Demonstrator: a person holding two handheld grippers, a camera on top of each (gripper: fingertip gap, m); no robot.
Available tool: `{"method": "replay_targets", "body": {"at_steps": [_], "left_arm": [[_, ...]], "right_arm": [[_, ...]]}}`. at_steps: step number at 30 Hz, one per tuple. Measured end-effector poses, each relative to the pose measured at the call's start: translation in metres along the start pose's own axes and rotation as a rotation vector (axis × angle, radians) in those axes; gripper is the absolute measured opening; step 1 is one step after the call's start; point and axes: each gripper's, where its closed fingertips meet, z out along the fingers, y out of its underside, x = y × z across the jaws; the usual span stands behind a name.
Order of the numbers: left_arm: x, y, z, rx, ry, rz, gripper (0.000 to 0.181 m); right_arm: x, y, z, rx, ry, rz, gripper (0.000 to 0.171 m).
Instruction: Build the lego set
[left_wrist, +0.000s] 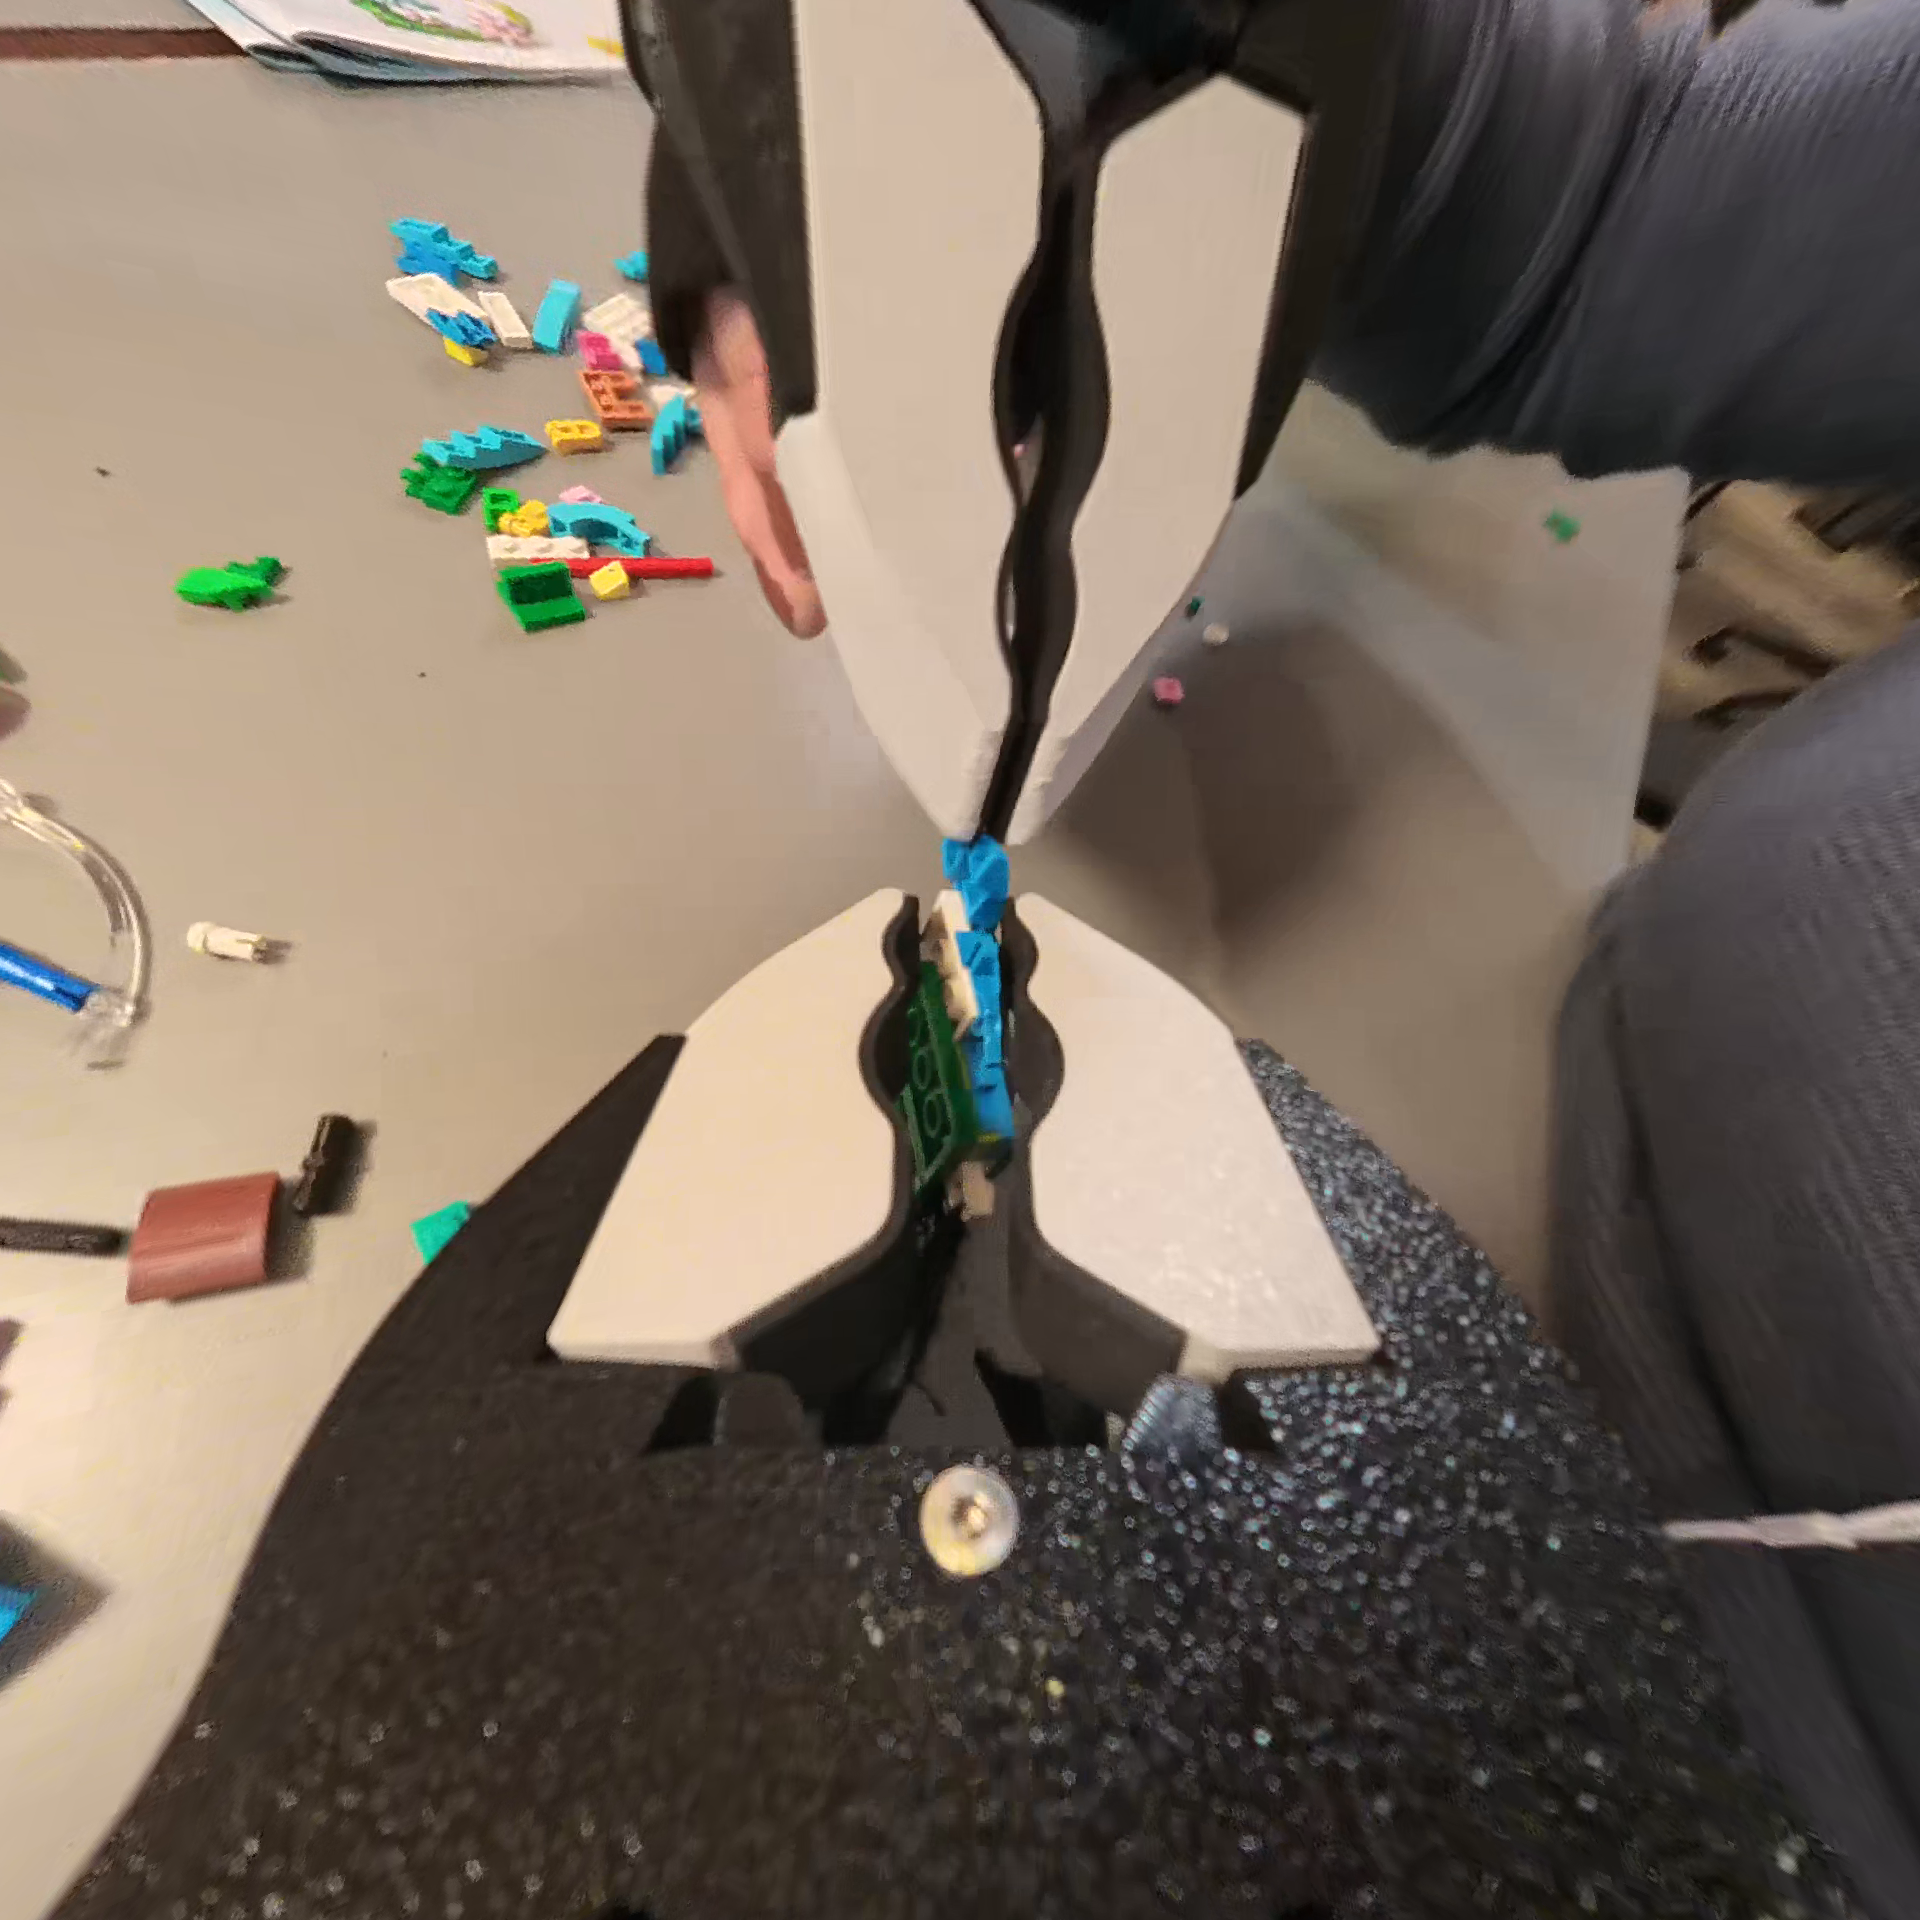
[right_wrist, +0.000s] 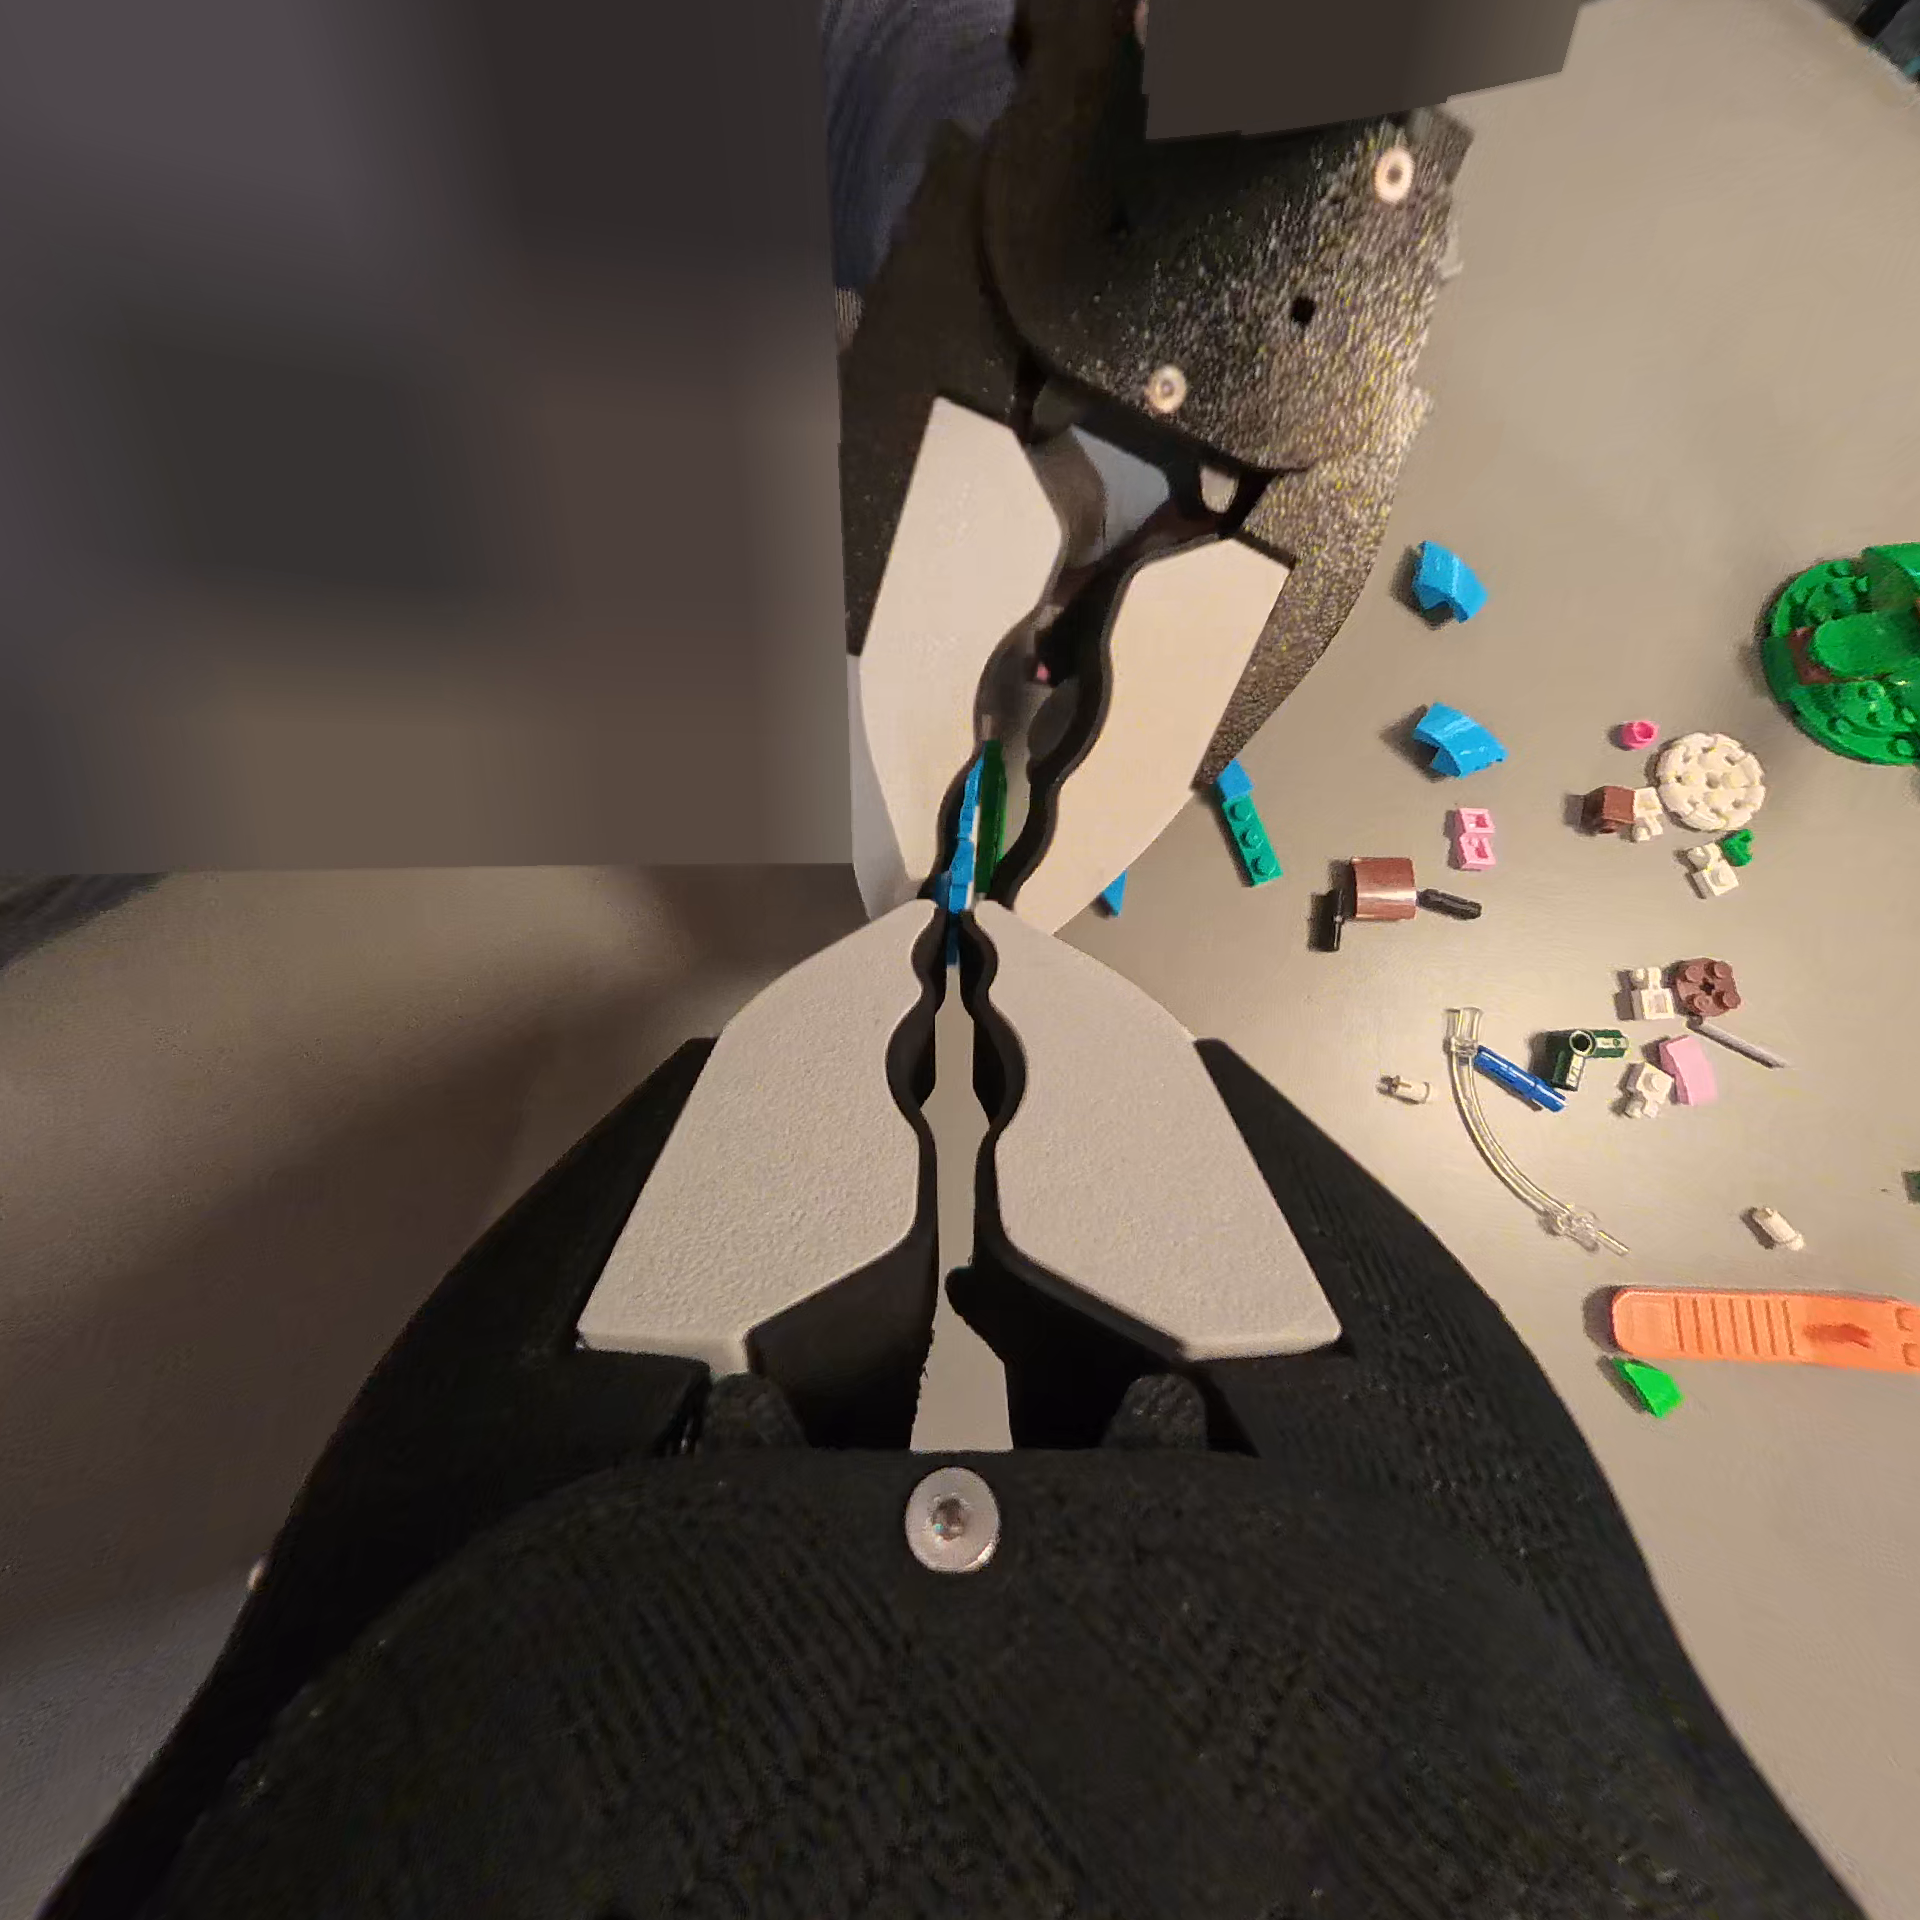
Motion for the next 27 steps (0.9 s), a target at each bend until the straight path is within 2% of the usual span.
{"method": "replay_targets", "body": {"at_steps": [6, 13, 18, 21, 27], "left_arm": [[-0.006, 0.014, -0.003, -0.057, 0.032, -0.083, 0.014], [-0.011, 0.015, -0.011, -0.009, 0.099, -0.213, 0.020], [-0.017, 0.022, -0.020, -0.059, 0.047, -0.183, 0.031], [-0.021, 0.028, -0.023, -0.088, 0.010, -0.155, 0.018], [-0.018, 0.029, -0.027, -0.085, 0.007, -0.076, 0.018]], "right_arm": [[0.006, 0.004, 0.012, 0.003, -0.032, 0.041, 0.000], [0.016, -0.002, 0.016, 0.054, -0.028, 0.069, 0.000], [0.023, -0.002, 0.023, 0.044, -0.012, 0.064, 0.000], [0.025, -0.004, 0.027, 0.058, -0.021, 0.075, 0.000], [0.028, -0.006, 0.029, 0.099, -0.072, 0.141, 0.000]]}}
